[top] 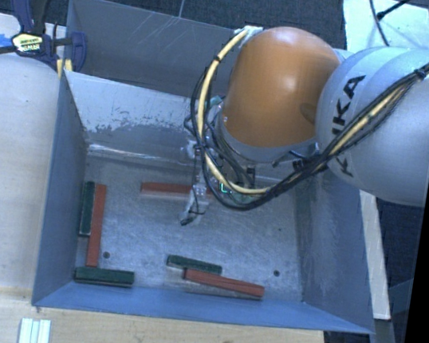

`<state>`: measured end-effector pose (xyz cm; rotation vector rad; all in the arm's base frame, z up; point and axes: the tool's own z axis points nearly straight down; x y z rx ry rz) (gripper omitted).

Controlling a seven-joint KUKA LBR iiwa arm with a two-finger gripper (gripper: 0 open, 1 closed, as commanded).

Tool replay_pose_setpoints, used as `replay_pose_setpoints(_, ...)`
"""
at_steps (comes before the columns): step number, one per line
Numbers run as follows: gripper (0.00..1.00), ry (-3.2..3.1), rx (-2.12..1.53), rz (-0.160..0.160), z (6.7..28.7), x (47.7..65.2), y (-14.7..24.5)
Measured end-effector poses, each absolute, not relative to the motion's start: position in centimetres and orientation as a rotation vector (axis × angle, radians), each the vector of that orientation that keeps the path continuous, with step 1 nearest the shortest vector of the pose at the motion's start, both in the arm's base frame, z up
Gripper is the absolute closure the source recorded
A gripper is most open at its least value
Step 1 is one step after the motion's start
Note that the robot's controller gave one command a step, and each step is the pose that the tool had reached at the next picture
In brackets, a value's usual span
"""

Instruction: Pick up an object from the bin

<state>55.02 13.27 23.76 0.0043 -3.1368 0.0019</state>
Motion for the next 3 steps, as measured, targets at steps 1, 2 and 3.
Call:
replay_pose_setpoints(1,0.0,-3.137,0.147,0.001,6.6,62.3,10.0)
replay_pose_setpoints(2,0.0,-3.116,0.452,-0.001,10.2,61.2,11.4)
replay_pose_setpoints(3,0.0,-3.142,0.184,-0.002,10.1,61.7,11.6)
